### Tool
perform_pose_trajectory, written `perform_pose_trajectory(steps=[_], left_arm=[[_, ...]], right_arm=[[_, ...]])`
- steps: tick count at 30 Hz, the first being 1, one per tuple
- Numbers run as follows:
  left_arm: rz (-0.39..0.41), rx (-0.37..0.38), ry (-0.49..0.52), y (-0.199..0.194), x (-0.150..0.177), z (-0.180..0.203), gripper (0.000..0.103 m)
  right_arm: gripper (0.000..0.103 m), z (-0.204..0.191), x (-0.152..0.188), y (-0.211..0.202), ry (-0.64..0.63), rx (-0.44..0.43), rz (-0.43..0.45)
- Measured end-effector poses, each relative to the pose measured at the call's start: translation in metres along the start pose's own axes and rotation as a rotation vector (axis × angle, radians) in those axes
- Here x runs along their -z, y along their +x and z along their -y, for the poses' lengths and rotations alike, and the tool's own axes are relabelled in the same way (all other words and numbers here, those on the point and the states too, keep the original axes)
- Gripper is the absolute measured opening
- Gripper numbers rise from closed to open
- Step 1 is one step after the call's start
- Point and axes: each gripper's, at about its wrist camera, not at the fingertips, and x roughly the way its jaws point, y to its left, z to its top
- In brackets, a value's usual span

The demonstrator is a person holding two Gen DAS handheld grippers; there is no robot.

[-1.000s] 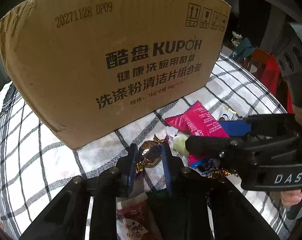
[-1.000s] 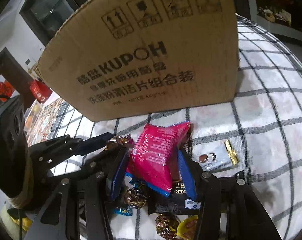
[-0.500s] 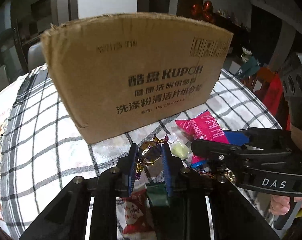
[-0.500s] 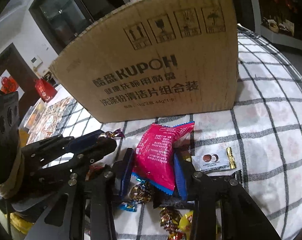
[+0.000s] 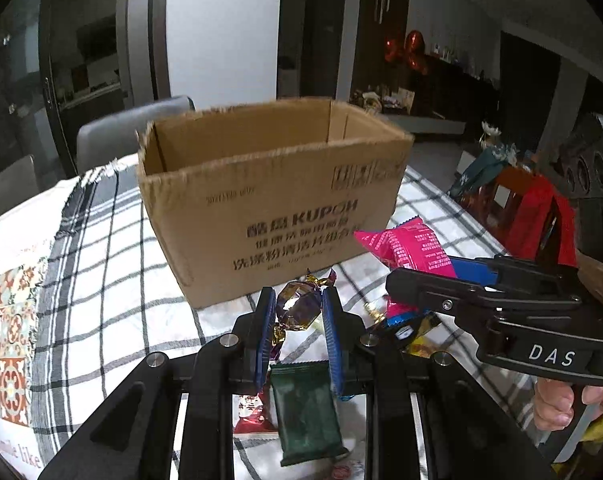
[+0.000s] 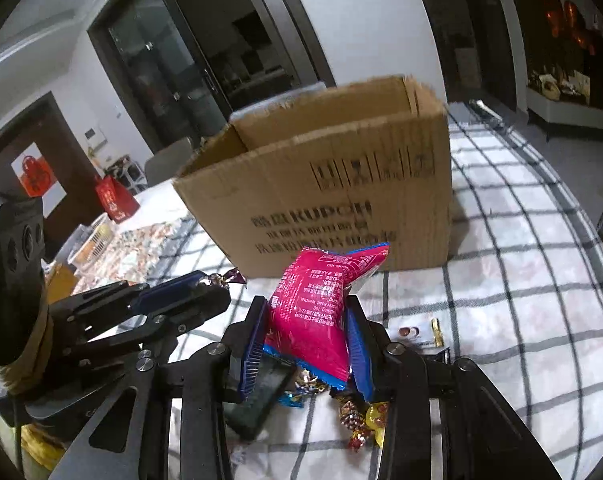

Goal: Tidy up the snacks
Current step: 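Carry both items over the box and open both tools to release them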

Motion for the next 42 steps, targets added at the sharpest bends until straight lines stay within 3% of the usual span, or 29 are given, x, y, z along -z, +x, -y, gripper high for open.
perform_pose_trajectory(steps=[12, 21, 31, 42], left_arm=[[0.117, -0.02, 0.011, -0.051, -0.032, 0.017, 0.024], [0.186, -0.051, 0.004, -0.068, -0.064, 0.01, 0.024], [0.221, -0.086, -0.016, -0.058, -0.098, -0.01, 0.024], [0.195, -0.096, -0.019, -0.019, -0.127, -0.03, 0.024]], right_arm=[[0.039, -0.01, -0.029, -0.05, -0.038, -0.021, 0.125], [0.039, -0.016, -0.062, -0.065, -0.086, -0.011, 0.193], [0.039, -0.021, -0.1, -0.055, -0.153, 0.016, 0.218], [0.039, -0.005, -0.129, -0.019, -0.161, 0.028, 0.197]])
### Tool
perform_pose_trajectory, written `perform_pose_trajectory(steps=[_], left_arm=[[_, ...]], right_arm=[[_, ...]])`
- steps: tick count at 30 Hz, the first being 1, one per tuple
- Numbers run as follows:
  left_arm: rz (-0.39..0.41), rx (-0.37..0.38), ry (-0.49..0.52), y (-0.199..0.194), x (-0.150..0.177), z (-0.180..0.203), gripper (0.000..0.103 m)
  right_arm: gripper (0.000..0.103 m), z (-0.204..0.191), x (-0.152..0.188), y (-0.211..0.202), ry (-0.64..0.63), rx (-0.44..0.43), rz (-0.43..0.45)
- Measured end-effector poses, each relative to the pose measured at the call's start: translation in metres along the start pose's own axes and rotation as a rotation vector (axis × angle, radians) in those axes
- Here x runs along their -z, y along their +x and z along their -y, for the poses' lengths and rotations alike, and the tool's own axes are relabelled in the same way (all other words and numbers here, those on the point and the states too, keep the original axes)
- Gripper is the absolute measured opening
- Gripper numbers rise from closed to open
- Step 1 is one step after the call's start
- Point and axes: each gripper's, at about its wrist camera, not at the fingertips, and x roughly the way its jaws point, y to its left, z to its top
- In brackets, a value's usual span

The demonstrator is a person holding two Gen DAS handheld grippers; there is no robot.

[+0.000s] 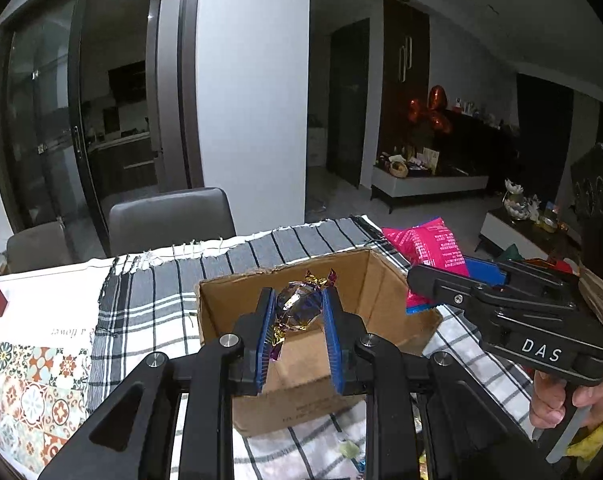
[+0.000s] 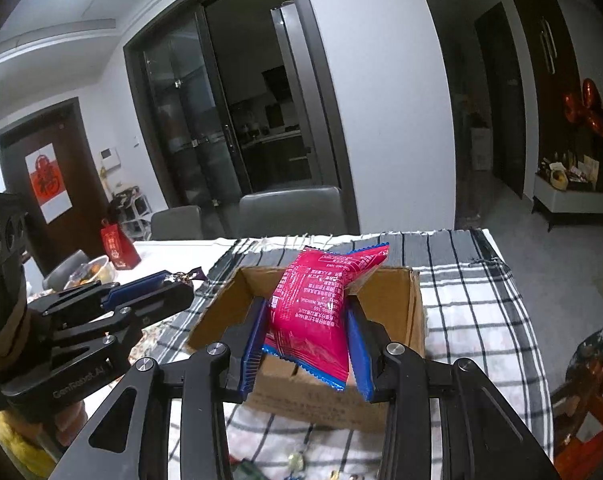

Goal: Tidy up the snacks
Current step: 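Carry both items over the box and open both tools to release them, then move both tools back to the snack pile on the cloth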

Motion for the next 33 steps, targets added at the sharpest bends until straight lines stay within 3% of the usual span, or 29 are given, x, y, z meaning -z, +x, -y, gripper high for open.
perform_pose_trajectory(steps=[4, 5, 6, 8, 20, 33], left_arm=[[-0.005, -0.026, 0.008, 0.015, -0.005, -0.004, 0.025], [-0.004, -0.033, 0.007, 0.017, -0.005, -0.005, 0.029], [-0.005, -0.046, 0.007, 0.02, -0.007, -0.006, 0.043], [-0.002, -0.061, -0.006, 0.02, -0.007, -0.009, 0.06], [0.047, -0.144, 0.008, -0.035, 0.025, 0.012, 0.06], [0.099, -0.151, 0.007, -0.1, 0.073, 0.038, 0.06]], right_arm=[[0.04, 0.004, -0.003, 0.013, -0.003, 0.0, -0.006], [0.04, 0.004, -0.004, 0.016, -0.002, 0.0, -0.006], [0.04, 0.005, -0.004, 0.018, 0.0, 0.007, -0.003], [0.06, 0.005, -0.006, 0.022, -0.002, 0.026, -0.01], [0.062, 0.001, 0.015, -0.02, 0.004, 0.033, 0.01], [0.062, -0.023, 0.058, -0.086, -0.045, 0.042, 0.062]])
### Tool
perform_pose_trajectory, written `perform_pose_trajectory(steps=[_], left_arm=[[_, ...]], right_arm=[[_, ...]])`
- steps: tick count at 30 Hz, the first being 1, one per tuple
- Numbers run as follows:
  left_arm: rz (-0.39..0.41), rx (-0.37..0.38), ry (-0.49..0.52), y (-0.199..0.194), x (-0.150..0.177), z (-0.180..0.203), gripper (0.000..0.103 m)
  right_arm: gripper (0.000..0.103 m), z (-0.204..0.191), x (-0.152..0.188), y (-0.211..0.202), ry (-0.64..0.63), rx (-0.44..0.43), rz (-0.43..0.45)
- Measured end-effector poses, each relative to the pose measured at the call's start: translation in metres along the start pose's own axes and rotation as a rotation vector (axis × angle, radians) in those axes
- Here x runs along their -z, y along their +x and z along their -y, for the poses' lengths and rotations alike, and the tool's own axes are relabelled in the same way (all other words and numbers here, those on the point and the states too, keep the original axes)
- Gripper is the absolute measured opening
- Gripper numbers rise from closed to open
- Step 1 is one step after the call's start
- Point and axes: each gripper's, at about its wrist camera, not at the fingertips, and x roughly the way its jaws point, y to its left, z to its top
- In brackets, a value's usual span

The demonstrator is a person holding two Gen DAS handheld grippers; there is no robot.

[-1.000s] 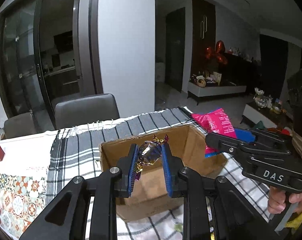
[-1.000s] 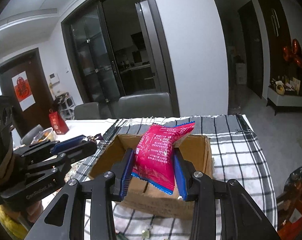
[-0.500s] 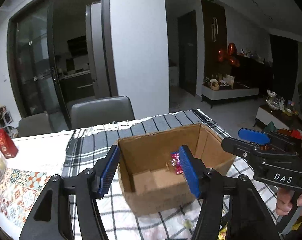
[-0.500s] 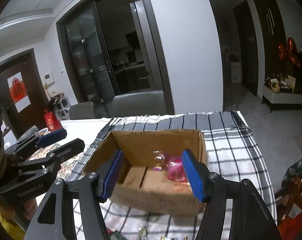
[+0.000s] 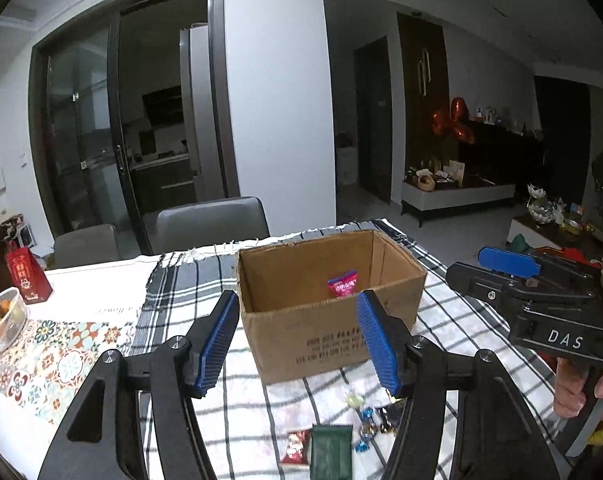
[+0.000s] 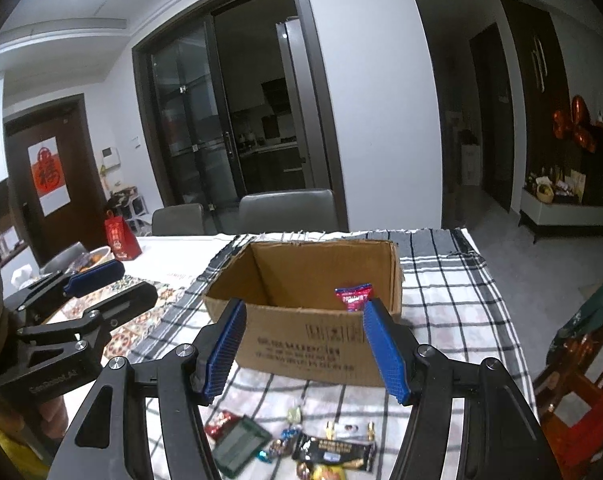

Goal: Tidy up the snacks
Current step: 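Move both tools back to the snack pile on the cloth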

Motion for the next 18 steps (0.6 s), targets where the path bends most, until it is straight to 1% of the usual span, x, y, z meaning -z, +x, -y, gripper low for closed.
perform_pose_trajectory(steps=[5, 9, 15, 18], left_arm=[[-0.011, -0.004, -0.001, -0.017, 0.023, 0.009, 0.06], [-0.026, -0.002, 0.0, -0.025, 0.044, 0.012, 0.06], [-0.066, 0.015, -0.001, -0.028, 0.071, 0.017, 0.059], [-0.077, 0.02, -0.007, -0.031, 0.085, 0.017, 0.059]], right_arm=[[0.062, -0.002, 0.019, -0.014, -0.025, 0.006, -0.007], [0.062, -0.004, 0.037, -0.021, -0.035, 0.003, -0.031], [0.062, -0.008, 0.066, -0.024, -0.066, -0.007, -0.077], [0.062, -0.012, 0.075, -0.024, -0.078, -0.007, -0.093]])
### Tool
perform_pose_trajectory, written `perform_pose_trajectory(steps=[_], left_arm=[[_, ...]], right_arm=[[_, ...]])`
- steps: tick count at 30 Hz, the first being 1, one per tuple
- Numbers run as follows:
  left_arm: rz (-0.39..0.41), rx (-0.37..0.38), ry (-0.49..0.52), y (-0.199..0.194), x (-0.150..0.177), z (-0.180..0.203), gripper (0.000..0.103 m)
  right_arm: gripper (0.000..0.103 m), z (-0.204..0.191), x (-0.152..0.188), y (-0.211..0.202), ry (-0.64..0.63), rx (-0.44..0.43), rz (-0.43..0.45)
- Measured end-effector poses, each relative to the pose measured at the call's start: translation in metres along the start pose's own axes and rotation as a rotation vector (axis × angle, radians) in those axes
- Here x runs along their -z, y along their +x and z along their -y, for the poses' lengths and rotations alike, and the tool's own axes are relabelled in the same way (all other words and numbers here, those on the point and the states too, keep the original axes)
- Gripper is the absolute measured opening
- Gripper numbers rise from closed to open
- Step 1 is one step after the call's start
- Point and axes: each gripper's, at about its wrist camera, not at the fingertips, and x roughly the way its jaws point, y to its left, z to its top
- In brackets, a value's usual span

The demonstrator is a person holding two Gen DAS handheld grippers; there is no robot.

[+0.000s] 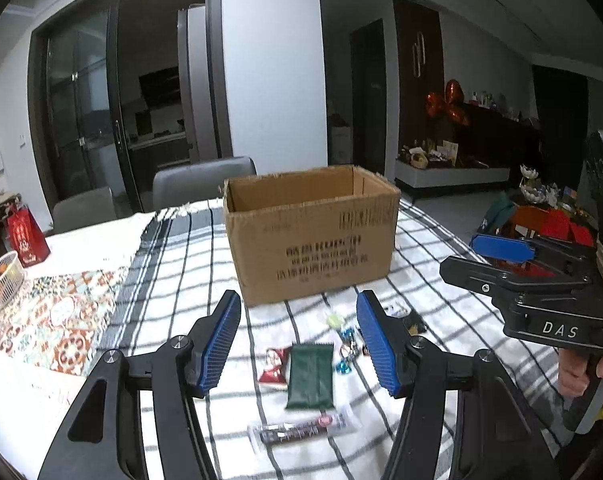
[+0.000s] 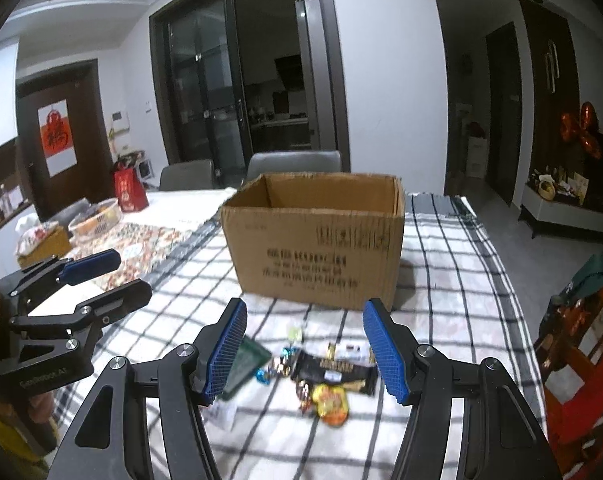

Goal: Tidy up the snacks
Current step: 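Move both tools back to the snack pile on the cloth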

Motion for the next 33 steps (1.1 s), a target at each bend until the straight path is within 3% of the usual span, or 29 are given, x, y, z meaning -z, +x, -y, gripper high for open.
perform_pose_trajectory(steps=[12, 23, 33], left_arm=[[-0.107, 0.044, -0.002, 0.021, 0.043, 0.011, 0.052], [-0.209, 0.079, -0.02, 0.065, 0.061, 0.005, 0.046], [-0.296, 0.109, -0.041, 0.099, 0.072, 0.003, 0.045]], right_arm=[[0.06, -0.007, 0.04, 0.017, -0.048, -0.015, -0.091], [0.045, -0.004, 0.059, 0.056, -0.087, -0.038, -0.19], [0.041, -0.009, 0.069, 0.08, -0.152, -0.047, -0.235]])
